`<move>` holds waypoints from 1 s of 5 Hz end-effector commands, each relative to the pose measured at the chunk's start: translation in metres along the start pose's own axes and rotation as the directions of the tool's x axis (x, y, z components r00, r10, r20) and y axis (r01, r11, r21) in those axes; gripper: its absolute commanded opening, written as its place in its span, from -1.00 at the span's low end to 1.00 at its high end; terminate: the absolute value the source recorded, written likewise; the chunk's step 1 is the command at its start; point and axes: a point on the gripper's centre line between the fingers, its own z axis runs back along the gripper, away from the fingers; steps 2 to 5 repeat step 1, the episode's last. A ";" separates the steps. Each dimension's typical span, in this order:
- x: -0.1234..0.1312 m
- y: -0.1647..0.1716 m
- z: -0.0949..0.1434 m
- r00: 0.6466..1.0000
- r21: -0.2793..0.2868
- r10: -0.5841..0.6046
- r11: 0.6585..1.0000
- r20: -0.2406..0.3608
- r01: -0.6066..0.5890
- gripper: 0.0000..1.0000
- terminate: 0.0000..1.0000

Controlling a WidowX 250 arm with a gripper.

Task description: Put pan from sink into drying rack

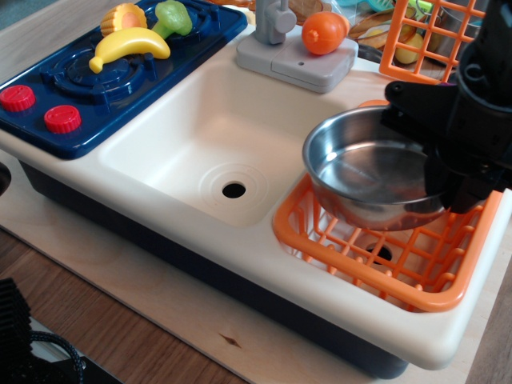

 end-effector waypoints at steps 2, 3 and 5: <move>0.006 -0.007 0.008 0.999 -0.016 0.021 1.000 0.040 -0.020 1.00 1.00; 0.006 -0.007 0.008 0.999 -0.016 0.021 1.000 0.040 -0.020 1.00 1.00; 0.006 -0.007 0.008 0.999 -0.016 0.021 1.000 0.040 -0.020 1.00 1.00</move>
